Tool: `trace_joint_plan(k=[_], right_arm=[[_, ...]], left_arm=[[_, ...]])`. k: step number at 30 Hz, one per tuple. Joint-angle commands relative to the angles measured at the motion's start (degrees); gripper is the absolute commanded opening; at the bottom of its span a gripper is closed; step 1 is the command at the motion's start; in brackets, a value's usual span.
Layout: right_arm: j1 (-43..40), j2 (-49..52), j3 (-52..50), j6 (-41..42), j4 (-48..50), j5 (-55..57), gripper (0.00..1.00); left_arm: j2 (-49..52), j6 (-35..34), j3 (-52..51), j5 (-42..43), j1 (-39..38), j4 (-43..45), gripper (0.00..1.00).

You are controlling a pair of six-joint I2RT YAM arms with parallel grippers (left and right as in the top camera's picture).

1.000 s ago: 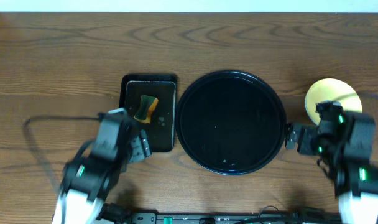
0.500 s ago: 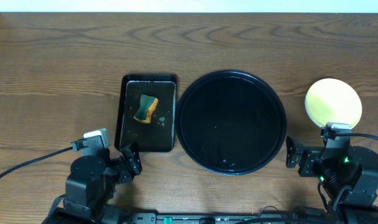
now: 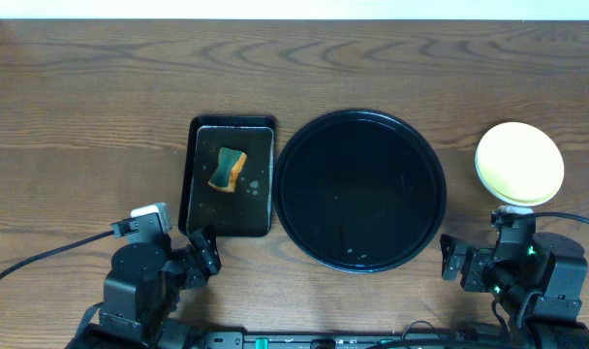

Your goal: Clean dirty plates on tray and stack at the side

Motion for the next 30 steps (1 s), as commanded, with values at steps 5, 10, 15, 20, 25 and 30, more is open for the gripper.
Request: trace_joint_plan(k=[5,10,15,20,25,30], right_arm=[[3.91,-4.48,-4.22,-1.55,7.21,1.62,0.99],[10.56,-12.66,-12.76,-3.74,27.47,1.64,0.99],[12.28,-21.22,-24.7,-4.11,49.16,1.86,0.99],[12.26,-27.1,-33.66,-4.17,60.94,5.22,0.99],[12.28,-27.71,-38.12,-14.38,62.2,6.34,0.99],[12.46,-27.71,-39.65,-16.55,56.41,6.82,0.99]], left_arm=[[-0.04,-0.07,-0.66,-0.07,0.24,-0.09,0.81],[-0.04,-0.09,-0.66,-0.07,0.24,-0.11,0.81],[-0.04,-0.07,-0.66,-0.07,0.24,-0.11,0.81],[-0.04,-0.07,-0.66,-0.07,0.24,-0.11,0.81],[-0.04,-0.07,-0.66,-0.07,0.24,-0.11,0.81],[-0.04,-0.07,-0.66,-0.07,0.24,-0.09,0.81]])
